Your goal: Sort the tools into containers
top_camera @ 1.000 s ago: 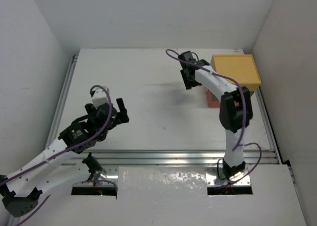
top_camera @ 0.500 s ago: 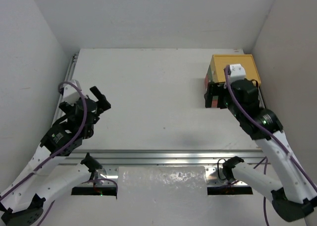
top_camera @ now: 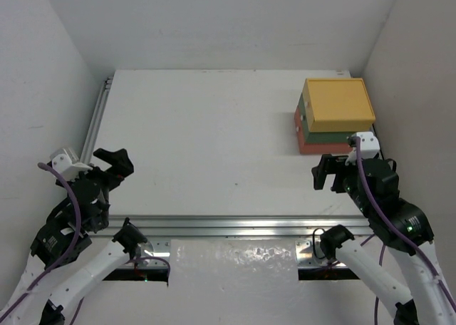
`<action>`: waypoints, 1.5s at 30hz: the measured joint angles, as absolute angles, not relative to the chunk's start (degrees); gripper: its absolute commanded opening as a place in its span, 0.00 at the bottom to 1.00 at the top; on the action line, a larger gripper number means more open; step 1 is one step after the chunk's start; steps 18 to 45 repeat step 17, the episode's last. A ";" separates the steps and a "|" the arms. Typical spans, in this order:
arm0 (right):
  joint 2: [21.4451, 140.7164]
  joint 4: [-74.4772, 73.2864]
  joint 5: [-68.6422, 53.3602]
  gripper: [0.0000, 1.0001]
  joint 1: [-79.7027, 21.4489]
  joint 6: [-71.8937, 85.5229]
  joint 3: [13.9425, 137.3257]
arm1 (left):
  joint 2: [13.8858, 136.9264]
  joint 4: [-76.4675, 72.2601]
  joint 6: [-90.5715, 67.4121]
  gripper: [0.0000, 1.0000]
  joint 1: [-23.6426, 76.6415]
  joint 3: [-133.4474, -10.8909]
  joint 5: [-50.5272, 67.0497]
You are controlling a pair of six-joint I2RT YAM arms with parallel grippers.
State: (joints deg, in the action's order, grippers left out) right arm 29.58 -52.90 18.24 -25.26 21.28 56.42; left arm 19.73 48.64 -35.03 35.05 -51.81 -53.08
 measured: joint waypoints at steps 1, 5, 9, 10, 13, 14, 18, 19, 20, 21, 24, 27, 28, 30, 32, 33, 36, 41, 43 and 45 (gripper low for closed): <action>29.43 -53.06 18.24 0.99 -25.26 21.28 55.66 | 19.51 48.62 -35.00 1.00 35.05 -51.59 -52.77; 29.69 -53.69 18.24 0.99 -25.26 21.45 53.95 | 19.46 48.23 -34.98 1.00 35.05 -51.40 -51.96; 29.67 -53.84 18.26 0.99 -25.26 21.47 53.91 | 20.38 48.14 -34.98 1.00 35.05 -51.40 -51.79; 29.67 -53.87 18.35 0.99 -25.26 21.47 53.91 | 20.75 48.16 -35.00 1.00 35.05 -51.40 -51.77; 29.67 -53.87 18.65 0.99 -25.26 21.67 53.91 | 21.80 48.18 -35.03 1.00 35.05 -51.40 -51.55; 29.67 -53.89 18.87 0.99 -25.26 21.69 53.91 | 21.98 48.18 -35.03 1.00 35.05 -51.40 -51.44; 29.67 -54.06 19.14 0.99 -25.26 21.89 53.91 | 22.02 48.16 -35.00 1.00 35.05 -51.40 -51.29; 29.67 -54.06 19.14 0.99 -25.26 21.89 53.91 | 22.02 48.16 -35.00 1.00 35.05 -51.40 -51.29; 29.67 -54.06 19.14 0.99 -25.26 21.89 53.91 | 22.02 48.16 -35.00 1.00 35.05 -51.40 -51.29; 29.67 -54.06 19.14 0.99 -25.26 21.89 53.91 | 22.02 48.16 -35.00 1.00 35.05 -51.40 -51.29; 29.67 -54.06 19.14 0.99 -25.26 21.89 53.91 | 22.02 48.16 -35.00 1.00 35.05 -51.40 -51.29; 29.67 -54.06 19.14 0.99 -25.26 21.89 53.91 | 22.02 48.16 -35.00 1.00 35.05 -51.40 -51.29; 29.67 -54.06 19.14 0.99 -25.26 21.89 53.91 | 22.02 48.16 -35.00 1.00 35.05 -51.40 -51.29; 29.67 -54.06 19.14 0.99 -25.26 21.89 53.91 | 22.02 48.16 -35.00 1.00 35.05 -51.40 -51.29; 29.67 -54.06 19.14 0.99 -25.26 21.89 53.91 | 22.02 48.16 -35.00 1.00 35.05 -51.40 -51.29; 29.67 -54.06 19.14 0.99 -25.26 21.89 53.91 | 22.02 48.16 -35.00 1.00 35.05 -51.40 -51.29; 29.67 -54.06 19.14 0.99 -25.26 21.89 53.91 | 22.02 48.16 -35.00 1.00 35.05 -51.40 -51.29; 29.67 -54.06 19.14 0.99 -25.26 21.89 53.91 | 22.02 48.16 -35.00 1.00 35.05 -51.40 -51.29; 29.67 -54.06 19.14 0.99 -25.26 21.89 53.91 | 22.02 48.16 -35.00 1.00 35.05 -51.40 -51.29; 29.67 -54.06 19.14 0.99 -25.26 21.89 53.91 | 22.02 48.16 -35.00 1.00 35.05 -51.40 -51.29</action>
